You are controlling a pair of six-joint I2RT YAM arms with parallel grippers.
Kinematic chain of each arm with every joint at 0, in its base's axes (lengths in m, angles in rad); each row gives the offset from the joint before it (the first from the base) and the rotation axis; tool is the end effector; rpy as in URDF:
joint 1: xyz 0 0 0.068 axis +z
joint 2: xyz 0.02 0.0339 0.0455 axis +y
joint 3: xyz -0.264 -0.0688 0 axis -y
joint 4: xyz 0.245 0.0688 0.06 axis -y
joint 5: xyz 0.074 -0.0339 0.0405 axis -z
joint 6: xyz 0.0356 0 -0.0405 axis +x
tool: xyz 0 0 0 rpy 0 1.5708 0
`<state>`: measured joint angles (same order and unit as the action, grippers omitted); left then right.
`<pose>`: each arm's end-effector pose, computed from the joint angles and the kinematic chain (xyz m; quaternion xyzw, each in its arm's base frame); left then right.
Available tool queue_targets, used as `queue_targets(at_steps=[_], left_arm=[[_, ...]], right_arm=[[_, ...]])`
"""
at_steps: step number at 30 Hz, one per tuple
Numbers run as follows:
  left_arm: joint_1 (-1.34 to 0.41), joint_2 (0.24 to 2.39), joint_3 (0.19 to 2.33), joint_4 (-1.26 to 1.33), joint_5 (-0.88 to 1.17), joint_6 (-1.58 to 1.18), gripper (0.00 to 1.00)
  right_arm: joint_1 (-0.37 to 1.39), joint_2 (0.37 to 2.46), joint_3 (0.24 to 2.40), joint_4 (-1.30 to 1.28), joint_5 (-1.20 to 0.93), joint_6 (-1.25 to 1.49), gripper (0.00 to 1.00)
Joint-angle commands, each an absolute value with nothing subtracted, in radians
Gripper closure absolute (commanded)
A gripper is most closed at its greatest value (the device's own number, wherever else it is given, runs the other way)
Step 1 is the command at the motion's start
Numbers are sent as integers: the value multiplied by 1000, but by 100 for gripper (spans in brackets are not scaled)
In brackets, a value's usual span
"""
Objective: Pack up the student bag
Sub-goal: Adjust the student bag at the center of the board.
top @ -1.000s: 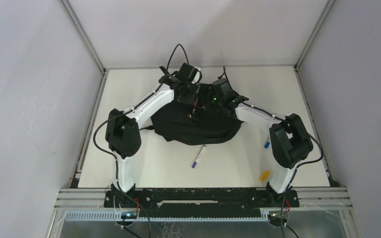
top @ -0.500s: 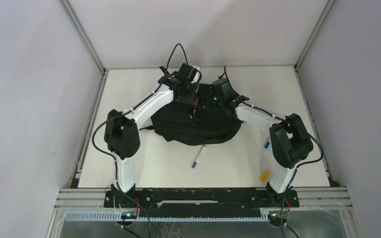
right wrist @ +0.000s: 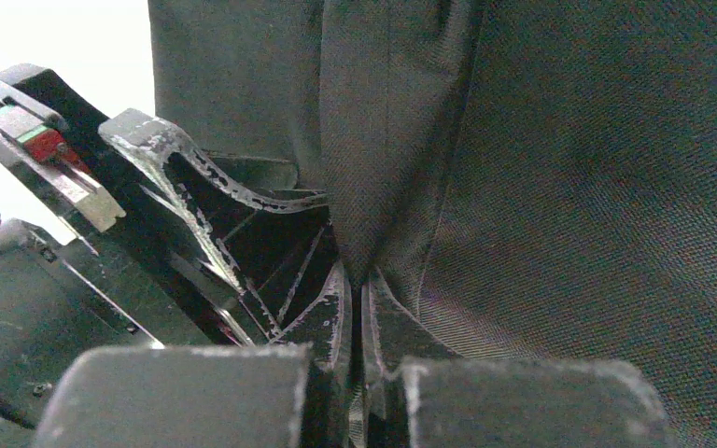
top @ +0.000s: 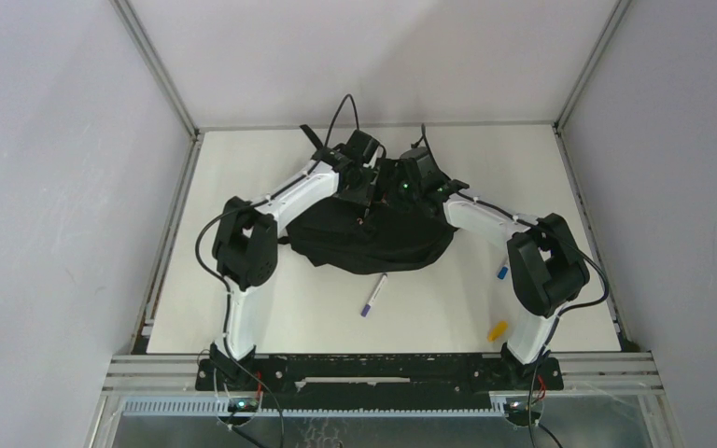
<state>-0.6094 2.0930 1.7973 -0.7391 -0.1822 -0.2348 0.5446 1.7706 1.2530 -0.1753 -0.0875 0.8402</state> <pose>0.3802 -0.2575 0.2346 0.1551 0.9480 -0.0280 0.2765 0.3398 0.2095 0.2332 0.1148 0.8972 0.3015 0.3015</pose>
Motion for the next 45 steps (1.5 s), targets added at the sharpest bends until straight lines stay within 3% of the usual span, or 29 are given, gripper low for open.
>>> queue_targets(at_steps=[1,8,12,16,26,33,45], left_arm=[[-614,2120,1839,-729,-228,-230,47],[-613,2134,1840,-743,-313,-237,77],[-612,2111,1837,-741,-290,-238,84],[-612,2085,1835,-741,-266,-233,100],[-612,1957,1821,-736,-242,-232,100],[-607,1907,1810,-722,-174,-242,100],[-591,1821,1787,-719,-57,-236,100]], right_arm=[[543,1723,1266,-125,-95,847,100],[541,1724,1267,-133,-94,845,100],[540,1722,1267,-132,-95,845,100],[540,1723,1266,-136,-95,844,100],[541,1711,1266,-143,-92,840,100],[538,1671,1267,-163,-85,823,69],[527,1638,1267,-15,-285,845,49]])
